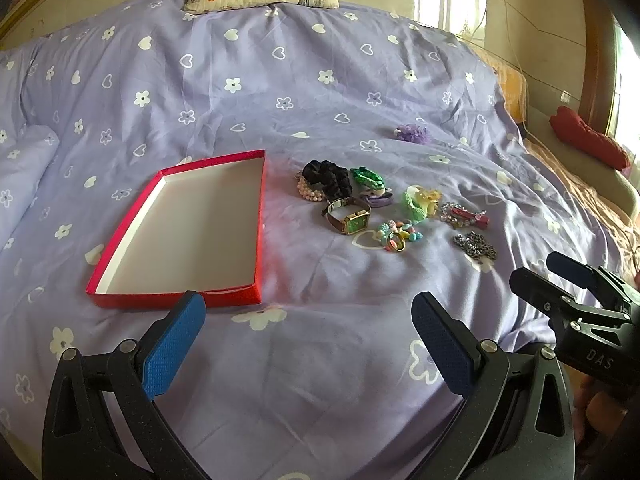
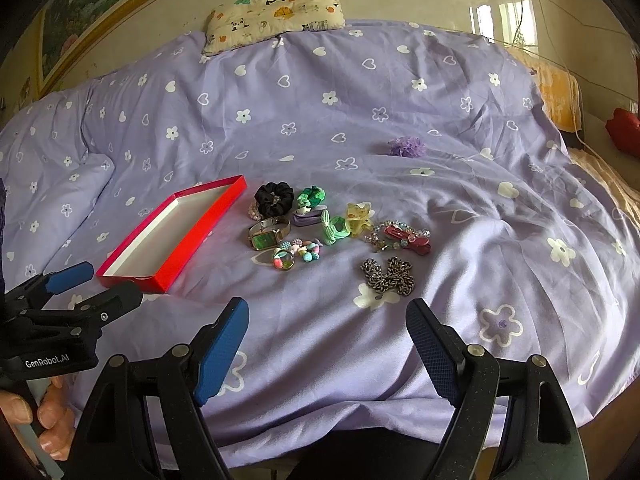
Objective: Organize jewelry
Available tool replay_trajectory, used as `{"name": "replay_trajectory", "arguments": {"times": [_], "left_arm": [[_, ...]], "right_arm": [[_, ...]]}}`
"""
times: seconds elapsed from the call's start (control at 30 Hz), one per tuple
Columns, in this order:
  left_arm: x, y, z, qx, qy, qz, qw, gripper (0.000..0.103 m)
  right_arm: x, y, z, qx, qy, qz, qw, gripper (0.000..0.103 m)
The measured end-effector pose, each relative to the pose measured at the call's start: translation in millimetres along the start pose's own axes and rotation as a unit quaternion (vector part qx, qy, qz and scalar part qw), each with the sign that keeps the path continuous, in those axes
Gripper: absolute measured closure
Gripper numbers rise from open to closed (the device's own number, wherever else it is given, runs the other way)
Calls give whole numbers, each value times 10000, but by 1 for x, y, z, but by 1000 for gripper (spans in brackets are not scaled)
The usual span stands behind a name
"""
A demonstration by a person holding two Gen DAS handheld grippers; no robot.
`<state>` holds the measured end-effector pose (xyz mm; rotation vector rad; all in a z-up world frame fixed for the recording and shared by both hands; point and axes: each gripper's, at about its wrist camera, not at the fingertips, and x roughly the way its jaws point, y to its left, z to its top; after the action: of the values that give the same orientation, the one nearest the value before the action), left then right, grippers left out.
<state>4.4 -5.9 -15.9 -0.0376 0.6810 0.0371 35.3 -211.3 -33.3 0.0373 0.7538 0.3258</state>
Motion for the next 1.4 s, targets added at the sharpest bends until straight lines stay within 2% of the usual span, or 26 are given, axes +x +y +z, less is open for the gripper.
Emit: {"name": "replay_trajectory", "arguments": {"times": [1.4], "left_arm": [[6, -4, 7, -47, 77, -71, 9999, 0]], "right_arm": [[-2, 0, 12, 55, 14, 189, 9998, 20]]}}
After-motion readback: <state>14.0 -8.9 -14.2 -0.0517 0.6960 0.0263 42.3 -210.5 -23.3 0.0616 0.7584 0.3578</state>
